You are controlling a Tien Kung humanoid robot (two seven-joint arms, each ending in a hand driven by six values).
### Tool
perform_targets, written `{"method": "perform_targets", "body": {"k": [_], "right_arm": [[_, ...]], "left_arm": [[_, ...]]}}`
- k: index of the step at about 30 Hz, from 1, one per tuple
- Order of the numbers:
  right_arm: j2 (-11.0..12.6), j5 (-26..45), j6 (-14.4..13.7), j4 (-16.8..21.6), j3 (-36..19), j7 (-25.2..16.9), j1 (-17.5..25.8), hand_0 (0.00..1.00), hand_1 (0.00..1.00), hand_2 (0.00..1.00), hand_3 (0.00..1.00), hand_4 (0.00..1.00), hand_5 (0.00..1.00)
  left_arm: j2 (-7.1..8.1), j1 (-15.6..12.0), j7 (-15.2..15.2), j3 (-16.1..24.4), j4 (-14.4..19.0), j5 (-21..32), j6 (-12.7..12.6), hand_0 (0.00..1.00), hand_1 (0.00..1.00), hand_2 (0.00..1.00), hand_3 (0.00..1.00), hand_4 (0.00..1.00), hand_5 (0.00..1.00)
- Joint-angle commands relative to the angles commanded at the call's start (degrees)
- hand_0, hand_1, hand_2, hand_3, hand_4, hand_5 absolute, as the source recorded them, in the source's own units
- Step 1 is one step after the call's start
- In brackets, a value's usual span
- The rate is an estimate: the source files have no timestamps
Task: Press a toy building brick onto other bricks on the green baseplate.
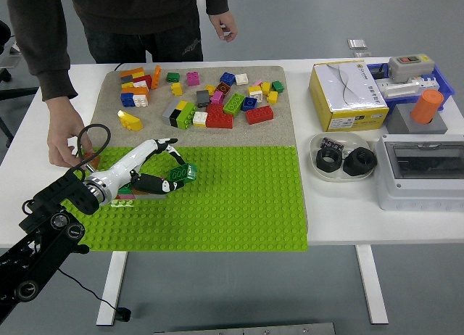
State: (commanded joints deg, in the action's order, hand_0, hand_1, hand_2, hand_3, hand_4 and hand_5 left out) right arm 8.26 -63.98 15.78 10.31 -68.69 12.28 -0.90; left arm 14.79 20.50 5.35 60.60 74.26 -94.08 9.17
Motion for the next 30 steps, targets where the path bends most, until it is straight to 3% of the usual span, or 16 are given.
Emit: {"method": "perform_targets", "body": {"k": [14,30], "right_arm": [[-0.13,0.55,-0.08,0.00,0.70,0.08,-0.06,0.685,0.655,0.634,0.876,0.636,0.998],[-0.16,0.45,0.00,0.00,0.42,0.19,-0.04,0.686,0.655,0.635,0.875,0.636,0.998]], "left_arm": [[1.05,-0.46,-0.39,2.36,-3.32,0.52,0.39,0.973,0.985,0.974,0.493,0.822,0.002],[1.30,-0.55,-0.49,2.59,-1.81,1.47,0.84,0.972,0.984,0.973,0.493,0.823,0.002]]}}
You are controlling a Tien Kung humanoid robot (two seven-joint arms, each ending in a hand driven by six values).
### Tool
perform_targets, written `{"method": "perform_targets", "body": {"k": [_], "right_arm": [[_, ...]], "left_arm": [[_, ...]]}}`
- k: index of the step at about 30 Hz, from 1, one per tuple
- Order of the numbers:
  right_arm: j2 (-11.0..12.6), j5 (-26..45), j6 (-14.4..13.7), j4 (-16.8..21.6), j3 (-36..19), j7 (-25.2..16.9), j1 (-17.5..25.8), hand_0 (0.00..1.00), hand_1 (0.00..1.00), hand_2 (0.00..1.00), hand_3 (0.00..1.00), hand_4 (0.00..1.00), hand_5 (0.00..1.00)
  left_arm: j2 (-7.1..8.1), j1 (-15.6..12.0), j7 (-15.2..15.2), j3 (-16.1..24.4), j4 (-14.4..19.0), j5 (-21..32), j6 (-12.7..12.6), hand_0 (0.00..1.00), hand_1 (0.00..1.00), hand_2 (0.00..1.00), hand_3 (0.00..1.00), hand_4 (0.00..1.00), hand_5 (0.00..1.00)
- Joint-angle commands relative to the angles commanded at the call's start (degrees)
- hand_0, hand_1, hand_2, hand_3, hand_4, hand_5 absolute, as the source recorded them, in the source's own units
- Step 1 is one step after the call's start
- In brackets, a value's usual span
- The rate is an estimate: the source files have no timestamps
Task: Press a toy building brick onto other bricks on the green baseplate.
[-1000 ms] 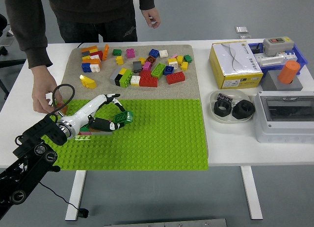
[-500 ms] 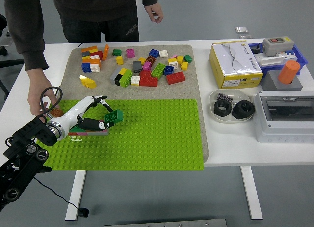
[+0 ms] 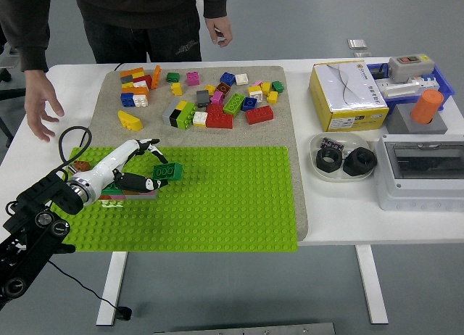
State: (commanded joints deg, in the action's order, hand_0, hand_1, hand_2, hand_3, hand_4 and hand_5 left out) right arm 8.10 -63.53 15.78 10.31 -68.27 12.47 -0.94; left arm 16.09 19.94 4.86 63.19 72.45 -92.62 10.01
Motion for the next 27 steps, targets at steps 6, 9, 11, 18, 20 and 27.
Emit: {"method": "perform_targets", "body": {"k": [6,9,11,18,20,27], "right_arm": [[-0.03,0.10,-0.02,0.00,-0.02,-0.01,-0.01,0.687,0.655,0.634,0.875,0.637,0.998],[-0.05,0.13,-0.04,0.00,0.00,-0.03,-0.05,0.687,0.654,0.634,0.874,0.637,0.998],[-0.06,0.13,-0.06,0.00,0.00,-0.05,-0.07,0.687,0.654,0.634,0.874,0.637,0.998],[-0.13,0.19,-0.14,0.00,-0.05,-0.12,-0.05,0.685,0.655,0.634,0.874,0.637,0.998],[-0.15,0.22,-0.17,0.00,-0.04,-0.13,-0.03,0.686,0.658,0.633,0.874,0.636,0.998],[-0.20,0.21,-0.24,0.00,0.05,-0.19,0.03,0.686,0.657,0.632,0.875,0.636,0.998]], "left_arm": [[0.30,-0.12,-0.17,0.41,-0.17,0.74,0.28,0.971,0.983,0.971,0.493,0.822,0.002],[0.41,-0.13,-0.22,0.68,-0.26,0.94,0.38,0.971,0.983,0.972,0.493,0.822,0.002],[0.54,-0.18,-0.22,0.90,-0.36,1.12,0.45,0.971,0.983,0.972,0.493,0.822,0.002],[1.10,-0.51,-0.20,2.02,-0.63,1.63,0.62,0.969,0.980,0.968,0.492,0.822,0.002],[1.20,-0.67,-0.22,2.39,-0.80,1.80,0.66,0.968,0.980,0.963,0.492,0.821,0.002],[1.30,-1.29,-0.43,3.49,-1.12,2.28,0.68,0.967,0.980,0.963,0.492,0.820,0.002]]}}
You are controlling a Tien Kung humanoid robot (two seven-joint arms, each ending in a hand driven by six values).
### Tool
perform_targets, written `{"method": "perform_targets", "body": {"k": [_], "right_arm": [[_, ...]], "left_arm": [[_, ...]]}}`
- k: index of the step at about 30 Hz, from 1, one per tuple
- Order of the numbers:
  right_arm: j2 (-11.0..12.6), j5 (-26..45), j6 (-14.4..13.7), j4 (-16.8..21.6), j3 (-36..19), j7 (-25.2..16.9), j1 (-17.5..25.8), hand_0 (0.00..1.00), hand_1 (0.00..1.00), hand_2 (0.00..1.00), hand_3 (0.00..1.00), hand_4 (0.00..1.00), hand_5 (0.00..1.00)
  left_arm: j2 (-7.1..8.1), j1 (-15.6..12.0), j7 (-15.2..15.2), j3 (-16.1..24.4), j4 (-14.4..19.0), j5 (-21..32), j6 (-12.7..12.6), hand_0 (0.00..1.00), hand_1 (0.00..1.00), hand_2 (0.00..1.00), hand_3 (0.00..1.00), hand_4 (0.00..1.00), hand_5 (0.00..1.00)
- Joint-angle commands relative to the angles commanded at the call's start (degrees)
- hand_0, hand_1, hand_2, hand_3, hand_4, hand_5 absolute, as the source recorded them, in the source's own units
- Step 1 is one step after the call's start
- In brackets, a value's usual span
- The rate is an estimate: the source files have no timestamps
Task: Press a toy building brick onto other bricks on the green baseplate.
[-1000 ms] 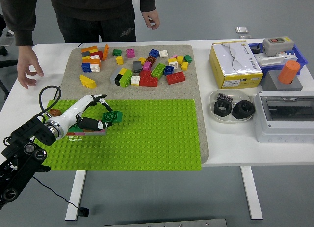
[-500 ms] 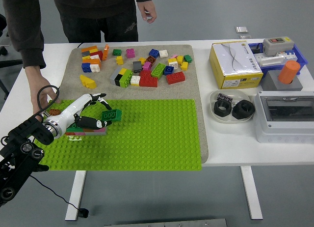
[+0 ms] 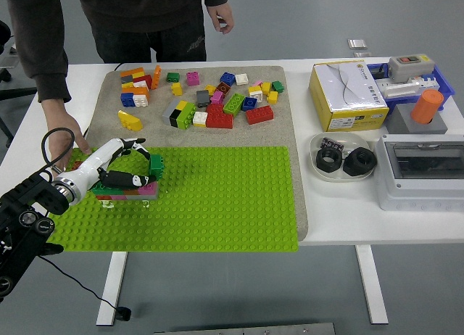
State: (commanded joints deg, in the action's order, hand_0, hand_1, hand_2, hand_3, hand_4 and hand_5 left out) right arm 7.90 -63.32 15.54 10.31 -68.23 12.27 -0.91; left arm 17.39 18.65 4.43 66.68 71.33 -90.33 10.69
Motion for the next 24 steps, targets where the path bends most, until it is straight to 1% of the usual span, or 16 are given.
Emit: {"method": "perform_targets", "body": {"k": [5,13,24], "right_arm": [[-0.03,0.07,-0.03,0.00,-0.02,-0.02,-0.01,0.686,0.657,0.634,0.874,0.635,0.998],[-0.07,0.24,-0.05,0.00,0.01,-0.07,0.01,0.686,0.657,0.634,0.875,0.634,0.998],[-0.09,0.50,-0.05,0.00,0.05,-0.10,0.04,0.685,0.658,0.635,0.875,0.633,0.998]], "left_arm": [[0.11,-0.30,-0.04,0.61,-0.05,-0.04,0.01,0.966,0.979,0.961,0.492,0.820,0.002],[0.77,-0.81,-0.03,1.17,0.11,0.12,0.15,0.966,0.979,0.961,0.491,0.819,0.002],[2.18,-1.67,-0.08,0.91,0.22,0.69,0.42,0.965,0.977,0.957,0.491,0.818,0.002]]}}
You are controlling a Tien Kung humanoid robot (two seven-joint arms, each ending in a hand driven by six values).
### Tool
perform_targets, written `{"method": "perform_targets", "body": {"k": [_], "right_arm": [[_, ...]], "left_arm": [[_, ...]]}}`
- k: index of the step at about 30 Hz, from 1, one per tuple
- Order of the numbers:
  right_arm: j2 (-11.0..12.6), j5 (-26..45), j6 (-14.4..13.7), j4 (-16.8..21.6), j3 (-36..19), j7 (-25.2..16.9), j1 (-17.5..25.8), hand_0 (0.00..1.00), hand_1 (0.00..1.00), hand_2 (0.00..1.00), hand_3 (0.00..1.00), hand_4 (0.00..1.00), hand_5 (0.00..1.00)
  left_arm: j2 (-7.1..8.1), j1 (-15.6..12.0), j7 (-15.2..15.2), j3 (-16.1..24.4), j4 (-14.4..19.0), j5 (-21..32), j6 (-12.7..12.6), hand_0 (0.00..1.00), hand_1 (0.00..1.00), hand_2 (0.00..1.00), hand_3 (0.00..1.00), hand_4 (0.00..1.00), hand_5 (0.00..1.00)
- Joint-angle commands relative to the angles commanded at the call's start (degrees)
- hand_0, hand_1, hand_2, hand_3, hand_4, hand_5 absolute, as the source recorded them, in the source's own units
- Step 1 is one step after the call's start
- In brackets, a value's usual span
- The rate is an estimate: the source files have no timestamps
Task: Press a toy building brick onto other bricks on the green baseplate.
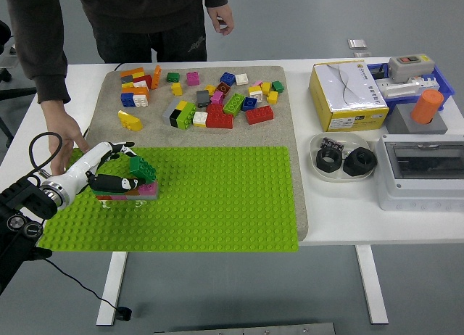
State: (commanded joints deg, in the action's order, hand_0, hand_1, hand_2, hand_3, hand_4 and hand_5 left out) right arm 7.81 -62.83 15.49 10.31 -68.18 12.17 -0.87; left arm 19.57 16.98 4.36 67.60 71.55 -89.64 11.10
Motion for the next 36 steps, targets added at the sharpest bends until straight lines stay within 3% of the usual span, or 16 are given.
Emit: {"method": "perform_targets", "body": {"k": [12,25,36], "right_arm": [[0.05,0.32,0.14,0.00,0.17,0.01,0.04,0.687,0.659,0.635,0.874,0.632,0.998],[-0.03,0.68,0.34,0.00,0.31,0.15,-0.02,0.687,0.659,0.637,0.875,0.631,0.998],[0.03,0.85,0.43,0.00,0.47,0.20,-0.21,0.687,0.659,0.638,0.875,0.631,0.998]], "left_arm": [[2.26,-0.16,-0.44,-1.74,-0.29,0.60,0.08,0.965,0.975,0.956,0.491,0.817,0.002],[6.53,2.81,-1.59,-8.38,-0.79,1.48,-0.35,0.964,0.975,0.954,0.492,0.817,0.002],[7.61,4.76,-2.26,-10.04,-1.04,1.81,-0.78,0.961,0.971,0.950,0.489,0.816,0.002]]}}
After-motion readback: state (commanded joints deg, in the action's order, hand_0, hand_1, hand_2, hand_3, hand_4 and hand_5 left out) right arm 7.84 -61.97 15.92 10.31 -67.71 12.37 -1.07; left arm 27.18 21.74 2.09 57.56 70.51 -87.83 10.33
